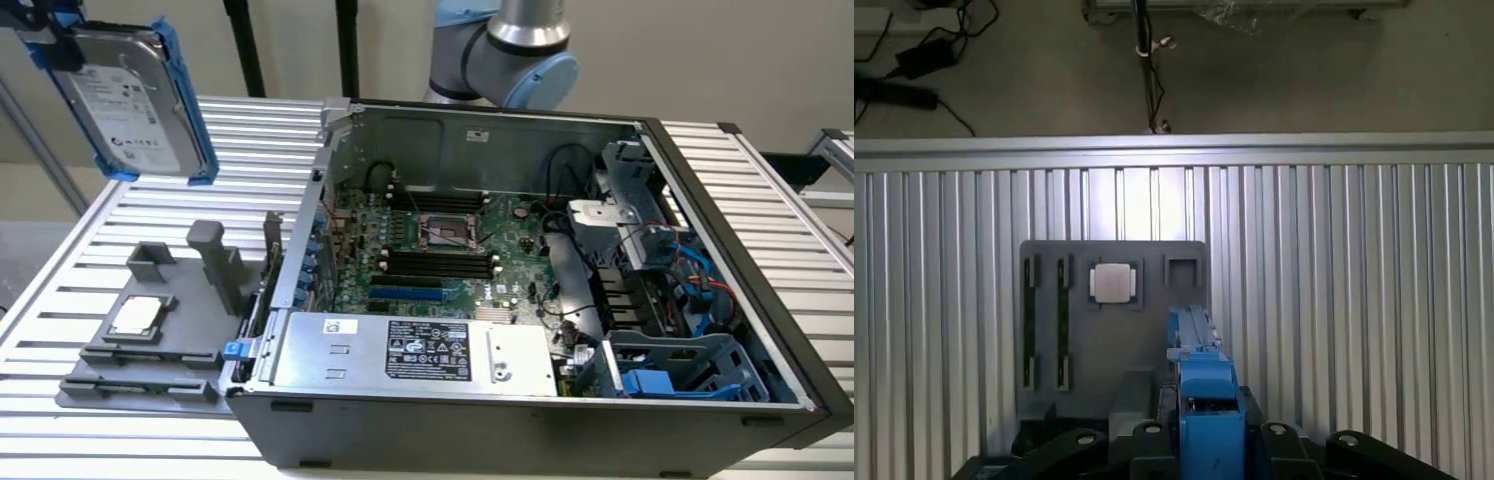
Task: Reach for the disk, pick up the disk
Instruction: 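Pick up the disk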
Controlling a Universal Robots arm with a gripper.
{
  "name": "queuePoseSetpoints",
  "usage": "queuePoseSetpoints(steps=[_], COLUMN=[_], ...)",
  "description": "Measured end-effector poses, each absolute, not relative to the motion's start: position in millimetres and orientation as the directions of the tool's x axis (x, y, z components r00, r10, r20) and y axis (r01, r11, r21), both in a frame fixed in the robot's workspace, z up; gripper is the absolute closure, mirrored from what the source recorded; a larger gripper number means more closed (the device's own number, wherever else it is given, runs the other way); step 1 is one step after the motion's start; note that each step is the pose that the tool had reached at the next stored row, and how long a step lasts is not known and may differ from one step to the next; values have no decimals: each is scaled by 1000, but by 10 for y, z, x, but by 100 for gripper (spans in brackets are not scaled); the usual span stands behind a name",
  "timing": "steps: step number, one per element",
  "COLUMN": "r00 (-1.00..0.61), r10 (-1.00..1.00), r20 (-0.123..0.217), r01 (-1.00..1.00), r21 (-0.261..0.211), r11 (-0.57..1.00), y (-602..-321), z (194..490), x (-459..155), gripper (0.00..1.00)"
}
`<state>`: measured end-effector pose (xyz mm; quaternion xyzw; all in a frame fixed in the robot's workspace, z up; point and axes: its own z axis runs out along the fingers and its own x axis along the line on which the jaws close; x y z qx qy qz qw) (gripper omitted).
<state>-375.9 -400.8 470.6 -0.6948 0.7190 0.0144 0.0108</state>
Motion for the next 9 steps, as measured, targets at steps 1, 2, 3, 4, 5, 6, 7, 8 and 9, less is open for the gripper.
queuePoseSetpoints(steps=[1, 2, 3, 4, 5, 6, 7, 8, 9], r00=[-34, -34, -35, -35, -35, -34, -35, -35, -35], r10=[-999, -999, -999, -999, -999, -999, -999, -999, -999], r20=[-36, -36, -36, -36, -36, -36, -36, -37, -37], r01=[-999, -999, -999, -999, -999, -999, -999, -999, -999], r21=[6, 6, 7, 7, 8, 8, 9, 9, 10], r11=[34, 34, 34, 34, 34, 34, 34, 34, 34], y=[-4016, -4025, -4035, -4045, -4054, -4063, -4070, -4078, -4086], z=[4751, 4796, 4841, 4887, 4932, 4977, 5022, 5068, 5112], x=[-3724, -3688, -3653, -3616, -3579, -3543, -3506, -3468, -3427], gripper=[67, 67, 67, 67, 67, 67, 67, 67, 67])
